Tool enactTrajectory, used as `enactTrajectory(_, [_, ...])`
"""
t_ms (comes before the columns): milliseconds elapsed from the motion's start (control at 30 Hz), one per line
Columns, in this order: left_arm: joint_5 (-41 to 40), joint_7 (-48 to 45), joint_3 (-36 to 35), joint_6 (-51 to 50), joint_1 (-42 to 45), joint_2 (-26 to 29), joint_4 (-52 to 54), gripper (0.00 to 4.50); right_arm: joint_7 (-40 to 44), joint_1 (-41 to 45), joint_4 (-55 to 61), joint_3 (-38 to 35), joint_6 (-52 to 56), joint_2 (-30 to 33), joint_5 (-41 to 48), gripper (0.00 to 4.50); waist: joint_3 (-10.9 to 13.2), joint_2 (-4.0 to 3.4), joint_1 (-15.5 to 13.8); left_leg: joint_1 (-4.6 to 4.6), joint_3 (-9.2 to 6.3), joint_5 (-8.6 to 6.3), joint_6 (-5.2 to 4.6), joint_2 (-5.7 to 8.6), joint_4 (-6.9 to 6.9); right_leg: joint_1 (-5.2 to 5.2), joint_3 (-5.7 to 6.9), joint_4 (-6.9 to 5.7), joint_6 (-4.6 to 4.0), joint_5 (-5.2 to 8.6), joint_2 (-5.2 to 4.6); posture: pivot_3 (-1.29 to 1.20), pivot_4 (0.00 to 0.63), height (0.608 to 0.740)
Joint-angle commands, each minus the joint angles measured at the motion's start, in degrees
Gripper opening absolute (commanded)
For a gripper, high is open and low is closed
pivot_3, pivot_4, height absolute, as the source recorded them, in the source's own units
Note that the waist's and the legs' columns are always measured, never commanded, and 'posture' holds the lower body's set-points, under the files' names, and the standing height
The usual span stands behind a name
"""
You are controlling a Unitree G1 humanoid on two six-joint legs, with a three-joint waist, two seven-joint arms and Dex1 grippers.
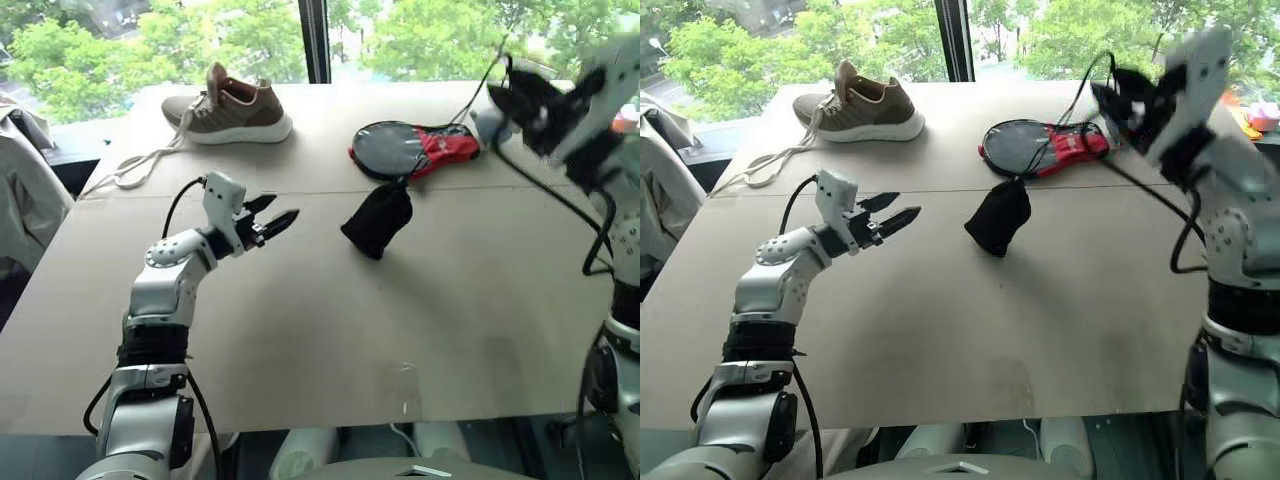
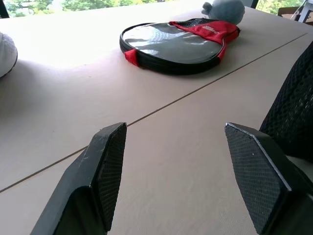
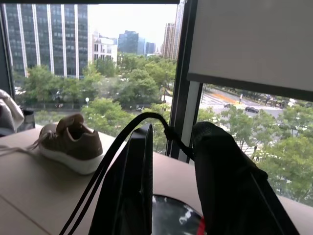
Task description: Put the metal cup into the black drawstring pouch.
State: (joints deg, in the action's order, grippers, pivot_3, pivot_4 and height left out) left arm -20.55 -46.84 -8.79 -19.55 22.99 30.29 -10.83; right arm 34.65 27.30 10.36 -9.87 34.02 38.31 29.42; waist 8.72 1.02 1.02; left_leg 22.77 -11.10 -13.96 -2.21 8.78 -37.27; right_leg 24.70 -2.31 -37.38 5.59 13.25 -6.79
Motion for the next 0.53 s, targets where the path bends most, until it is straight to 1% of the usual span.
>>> enactTrajectory(33, [-1.0,0.5,0.0,-2.1,-6.7,0.7,8.5,3.30,8.4,-12.8,1.0,3.4,-12.1,3.6,-6.8,3.31,0.0,-0.11,0.2,0.01,0.08,0.00,0.00,0.00,0.01,0.06,-0.05,-0.02,0.00,0.00,-0.02,0.00,0.150,0.740])
enactTrajectory(67, [-1.7,0.6,0.1,-3.2,-10.1,0.6,11.6,3.30,9.9,-17.7,0.0,2.7,-15.0,3.3,-7.1,3.69,0.0,-0.13,0.5,0.04,0.23,0.00,0.00,-0.01,0.04,0.13,-0.05,-0.01,0.00,0.00,-0.08,0.00,0.150,0.740])
enactTrajectory(133, [-2.6,1.0,0.0,-4.8,-13.8,0.3,15.4,3.30,11.1,-22.4,-1.3,1.3,-17.8,2.3,-6.8,3.69,0.0,-0.15,1.0,-0.05,0.35,0.00,-0.01,-0.04,0.04,0.10,-0.09,-0.04,0.00,0.00,-0.10,0.00,0.150,0.740])
enactTrajectory(200, [-2.6,1.5,0.8,-5.7,-19.3,0.3,20.3,3.30,13.1,-26.2,-5.5,-1.9,-23.7,-0.4,-4.8,3.69,0.0,-0.14,1.1,-0.20,0.47,0.00,-0.01,-0.06,-0.01,0.02,-0.20,-0.17,0.01,-0.01,-0.07,0.00,0.150,0.740])
enactTrajectory(233, [-2.1,1.7,1.3,-5.6,-22.0,0.3,22.5,3.30,14.2,-27.4,-7.8,-3.6,-27.8,-1.8,-4.2,3.69,0.0,-0.15,1.0,-0.39,0.52,0.00,-0.01,-0.10,-0.01,-0.15,-0.23,-0.17,-0.04,-0.07,-0.04,0.00,0.150,0.740])
enactTrajectory(267, [-2.2,1.8,1.5,-5.9,-24.9,0.3,24.9,3.30,16.0,-28.6,-9.8,-5.0,-29.5,-2.2,-3.3,3.69,0.1,-0.21,0.9,-0.68,0.58,-0.15,-0.26,-0.14,0.03,-0.42,-0.29,-0.14,-0.03,-0.07,0.00,0.00,0.150,0.740])
enactTrajectory(300, [-2.3,1.8,1.5,-5.7,-27.3,0.3,26.7,3.30,17.4,-29.2,-11.5,-6.0,-30.3,-2.3,-2.6,3.69,0.1,-0.28,0.7,-1.12,0.62,-0.24,-0.21,-0.24,0.11,-0.95,-0.29,0.03,-0.02,-0.05,0.08,0.00,0.150,0.740])
enactTrajectory(333, [-2.5,2.0,1.4,-5.5,-29.2,0.1,28.1,3.30,18.8,-29.5,-12.8,-6.8,-31.2,-2.3,-2.0,3.69,0.1,-0.30,0.6,-1.38,0.64,-0.34,-0.08,-0.42,0.14,-1.30,-0.27,0.27,0.03,-0.06,0.23,0.00,0.150,0.740])
enactTrajectory(400, [-2.7,2.5,1.0,-4.8,-31.5,-0.2,29.8,3.30,21.5,-29.3,-14.5,-8.0,-31.6,-2.1,-0.3,3.69,0.2,-0.37,0.0,-1.59,0.69,-0.36,-0.06,-0.74,0.14,-1.58,-0.27,0.57,-0.03,-0.03,0.50,0.00,0.150,0.740])
enactTrajectory(467, [-3.0,3.8,0.3,-3.8,-32.1,-1.1,30.7,3.30,23.6,-28.5,-16.0,-8.9,-32.0,-1.6,0.8,3.69,0.3,-0.48,-0.3,-1.97,0.82,-0.37,-0.05,-0.99,0.14,-1.92,-0.32,0.60,-0.08,-0.07,0.67,0.00,0.150,0.740])
enactTrajectory(533, [-3.2,4.8,-0.1,-3.2,-32.0,-1.8,31.1,3.30,24.9,-28.0,-16.6,-9.0,-32.6,-1.3,0.8,3.69,0.3,-0.51,-0.4,-2.06,0.84,-0.37,-0.04,-1.13,0.17,-1.96,-0.31,0.59,-0.09,-0.07,0.74,0.00,0.150,0.740])
